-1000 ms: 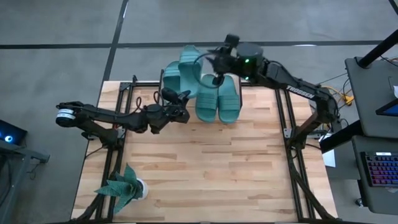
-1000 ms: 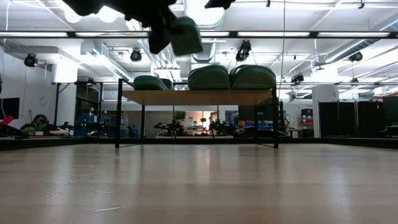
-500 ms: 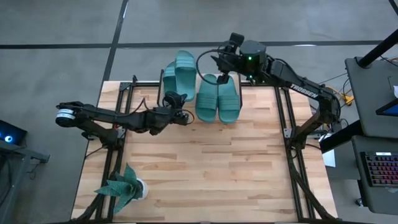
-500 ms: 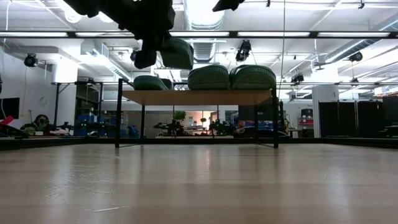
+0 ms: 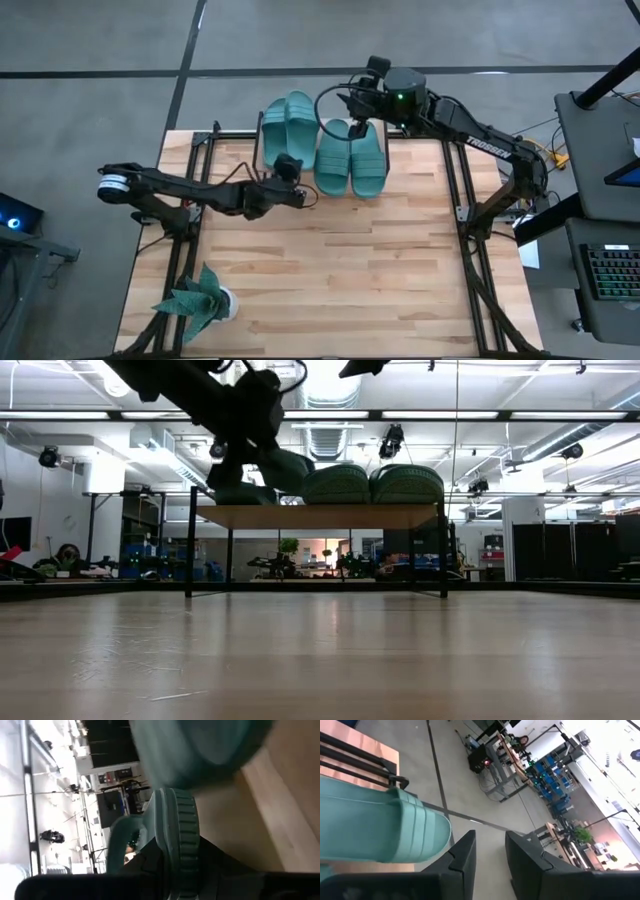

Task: Pick and place slides into the shelf
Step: Put the green slide on the shelf

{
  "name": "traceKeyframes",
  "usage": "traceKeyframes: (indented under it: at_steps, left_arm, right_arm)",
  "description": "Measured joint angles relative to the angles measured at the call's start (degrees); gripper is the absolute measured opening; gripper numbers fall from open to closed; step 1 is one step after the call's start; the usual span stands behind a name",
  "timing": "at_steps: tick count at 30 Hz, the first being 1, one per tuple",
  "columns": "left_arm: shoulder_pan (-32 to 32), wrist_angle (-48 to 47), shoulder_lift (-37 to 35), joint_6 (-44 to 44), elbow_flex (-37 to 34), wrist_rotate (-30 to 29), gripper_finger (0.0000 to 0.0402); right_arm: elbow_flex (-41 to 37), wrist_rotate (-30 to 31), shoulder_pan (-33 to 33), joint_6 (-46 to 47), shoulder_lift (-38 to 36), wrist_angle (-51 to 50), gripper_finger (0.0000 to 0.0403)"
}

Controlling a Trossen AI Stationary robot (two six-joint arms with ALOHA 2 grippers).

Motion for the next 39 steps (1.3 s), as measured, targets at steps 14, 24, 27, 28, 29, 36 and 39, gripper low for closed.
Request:
traceKeyframes:
  at_steps: [14,24,27,28,29,36,39]
  left_arm:
    - [-0.02,-0.4,4.95,0.17,1.33,-2.66,0.0051]
    - [0.02,-4.11,3.53,0.0,1.38,-2.36,0.0051]
    - [0.02,-6.11,3.02,-0.07,1.32,-1.34,0.0051]
    - [0.02,-7.06,2.95,-0.08,1.27,-1.0,0.0051]
    - [0.02,-7.36,2.94,-0.08,1.2,-0.75,0.0051]
    - [0.16,-7.44,2.9,-2.5,1.22,0.64,0.0051]
    - [0.37,-7.41,2.88,-3.94,1.22,0.63,0.0051]
  right_arm:
    - [-0.02,-0.42,-0.02,0.04,0.0,-0.3,0.0091]
    - [-0.02,-0.42,-0.02,0.04,0.0,-0.43,0.0091]
    - [-0.02,-0.42,-0.02,0.04,0.0,-0.43,0.0087]
    - [-0.04,-0.42,-0.02,0.04,0.0,-0.43,0.0086]
    - [-0.04,-0.42,-0.02,0.04,0.0,-0.43,0.0086]
    - [-0.07,-0.42,-0.02,0.04,0.0,-0.43,0.0091]
    - [-0.07,-0.42,-0.02,0.04,0.0,-0.43,0.0088]
